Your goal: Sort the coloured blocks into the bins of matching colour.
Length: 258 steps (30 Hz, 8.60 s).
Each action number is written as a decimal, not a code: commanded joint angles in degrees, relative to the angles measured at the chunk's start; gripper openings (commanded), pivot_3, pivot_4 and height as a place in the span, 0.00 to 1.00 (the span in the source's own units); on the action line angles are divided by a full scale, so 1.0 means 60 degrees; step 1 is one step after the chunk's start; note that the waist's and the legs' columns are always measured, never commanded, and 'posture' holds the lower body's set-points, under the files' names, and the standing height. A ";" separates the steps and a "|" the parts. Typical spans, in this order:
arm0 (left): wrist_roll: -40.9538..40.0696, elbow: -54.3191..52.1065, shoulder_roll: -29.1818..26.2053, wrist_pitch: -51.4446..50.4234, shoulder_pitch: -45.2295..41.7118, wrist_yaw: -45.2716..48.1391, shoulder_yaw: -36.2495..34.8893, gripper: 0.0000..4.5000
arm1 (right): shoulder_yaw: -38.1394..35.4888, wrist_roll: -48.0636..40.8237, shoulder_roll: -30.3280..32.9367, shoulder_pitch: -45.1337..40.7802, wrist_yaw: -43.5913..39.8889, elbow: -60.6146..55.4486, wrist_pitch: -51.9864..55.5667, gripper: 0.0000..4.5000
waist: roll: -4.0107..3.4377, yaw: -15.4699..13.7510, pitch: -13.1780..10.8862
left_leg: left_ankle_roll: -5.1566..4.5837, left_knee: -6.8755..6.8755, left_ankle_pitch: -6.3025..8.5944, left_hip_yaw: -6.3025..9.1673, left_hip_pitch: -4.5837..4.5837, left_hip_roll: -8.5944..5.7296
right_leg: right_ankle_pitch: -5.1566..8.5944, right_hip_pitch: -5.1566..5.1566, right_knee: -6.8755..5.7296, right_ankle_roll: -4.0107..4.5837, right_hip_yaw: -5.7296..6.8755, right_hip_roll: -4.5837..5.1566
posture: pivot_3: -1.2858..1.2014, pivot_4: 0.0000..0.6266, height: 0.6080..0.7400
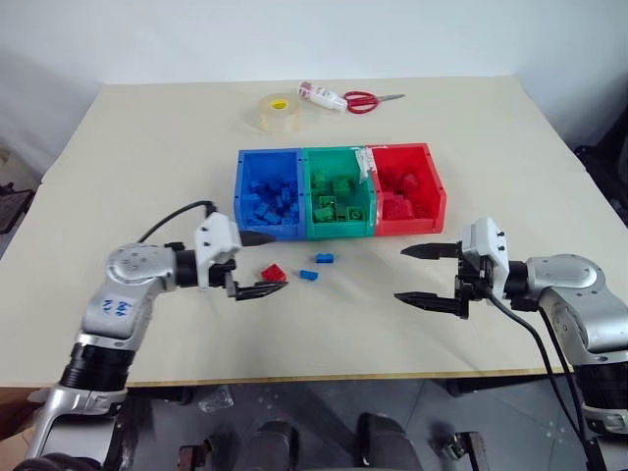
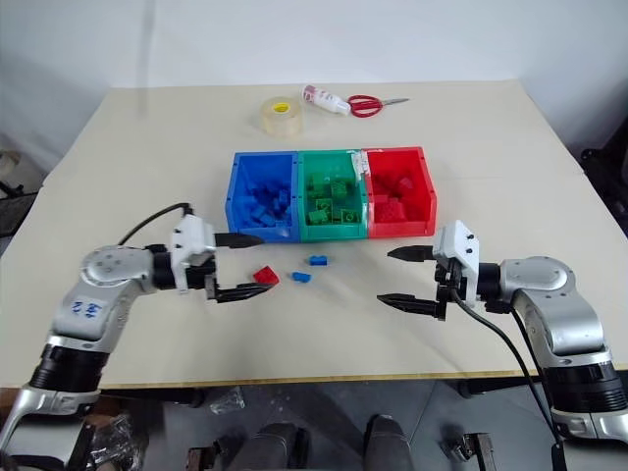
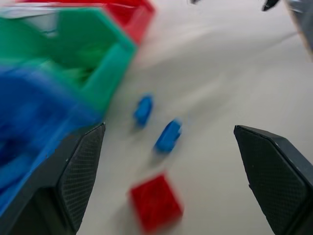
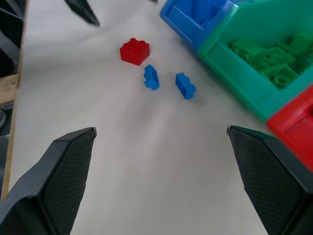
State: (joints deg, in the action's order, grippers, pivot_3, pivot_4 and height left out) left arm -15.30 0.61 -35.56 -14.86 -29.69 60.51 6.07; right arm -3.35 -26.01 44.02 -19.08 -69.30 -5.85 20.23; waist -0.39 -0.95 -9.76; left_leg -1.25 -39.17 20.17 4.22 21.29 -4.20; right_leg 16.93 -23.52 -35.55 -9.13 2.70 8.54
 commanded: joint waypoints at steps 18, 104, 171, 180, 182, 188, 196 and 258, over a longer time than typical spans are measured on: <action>0.2271 0.1940 0.1099 0.0099 -0.1970 0.0188 0.2366 0.71 | -0.0862 -0.0417 0.0074 0.1391 0.1195 -0.1582 0.0166 1.00 | 0.0009 -0.0074 -0.0006 | -0.0005 -0.0008 -0.0003 -0.0003 0.0001 -0.0004 | -0.0001 0.0004 0.0000 -0.0002 -0.0002 0.0003 | 0.52 0.24 1.00; -0.2046 0.0670 -0.2781 -0.0428 0.2726 0.2158 -0.4700 1.00 | -0.0079 0.0076 0.0139 -0.0617 0.0050 0.0507 -0.0273 1.00 | 0.0033 0.0195 -0.0022 | 0.0001 -0.0002 0.0002 0.0046 -0.0004 -0.0007 | -0.0001 -0.0010 -0.0007 -0.0001 0.0003 0.0010 | 0.52 0.24 1.00; 0.1309 0.3228 0.2598 -0.0195 -0.3842 -0.0583 0.0028 0.08 | -0.1370 -0.0546 0.0345 0.1934 0.1786 -0.1803 0.0154 1.00 | 0.0044 -0.0070 -0.0027 | -0.0003 -0.0034 0.0000 0.0011 0.0002 -0.0010 | -0.0005 -0.0008 -0.0015 -0.0008 0.0006 0.0003 | 0.52 0.24 1.00; 0.1722 0.4216 0.1370 -0.0127 -0.4488 -0.2238 -0.0997 0.08 | -0.1101 -0.0430 0.0346 0.1380 0.1472 -0.1363 0.0078 1.00 | 0.0043 -0.0058 -0.0027 | -0.0002 -0.0031 0.0000 0.0011 -0.0001 -0.0011 | -0.0005 -0.0012 -0.0016 -0.0008 0.0008 0.0001 | 0.52 0.24 1.00; 0.1692 0.4530 0.1294 -0.0073 -0.4583 -0.2428 -0.1092 0.15 | -0.1026 -0.0388 0.0334 0.1237 0.1391 -0.1236 0.0053 1.00 | 0.0043 -0.0085 -0.0027 | -0.0002 -0.0031 0.0000 0.0011 -0.0001 -0.0015 | -0.0005 -0.0011 -0.0016 -0.0008 0.0007 0.0003 | 0.52 0.24 1.00; 0.1434 0.4140 0.1232 -0.0202 -0.4272 -0.2006 -0.1035 0.56 | -0.0823 -0.0272 0.0286 0.0796 0.1170 -0.0875 -0.0010 1.00 | 0.0049 -0.0074 -0.0030 | -0.0003 -0.0053 0.0001 0.0029 0.0010 -0.0019 | -0.0007 -0.0007 -0.0021 -0.0011 0.0012 0.0004 | 0.52 0.24 1.00; 0.1462 0.3980 0.0807 -0.0360 -0.4002 -0.1853 -0.1101 0.99 | -0.0563 -0.0106 0.0216 0.0322 0.0877 -0.0392 -0.0148 1.00 | 0.0049 -0.0035 -0.0030 | -0.0002 -0.0045 0.0001 0.0023 0.0009 -0.0014 | -0.0007 -0.0014 -0.0022 -0.0011 0.0012 0.0001 | 0.52 0.24 1.00; -0.0082 -0.0265 0.1007 -0.0793 -0.0017 -0.1432 -0.0439 0.32 | -0.1129 -0.0294 0.0276 0.0861 0.0993 -0.0858 -0.0127 1.00 | 0.0041 -0.0058 -0.0028 | 0.0000 -0.0023 0.0005 0.0027 -0.0011 -0.0013 | -0.0004 -0.0008 -0.0013 -0.0002 -0.0003 0.0007 | 0.52 0.24 1.00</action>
State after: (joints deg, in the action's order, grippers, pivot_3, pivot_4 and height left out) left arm -14.46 0.70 -29.91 -19.89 -28.00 51.83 3.45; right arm -7.75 -26.47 44.70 -14.32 -63.68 -8.98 19.39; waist -0.14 -1.30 -9.93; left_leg -1.26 -39.33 20.20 4.37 21.24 -4.28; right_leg 16.90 -23.56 -35.63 -9.15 2.68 8.59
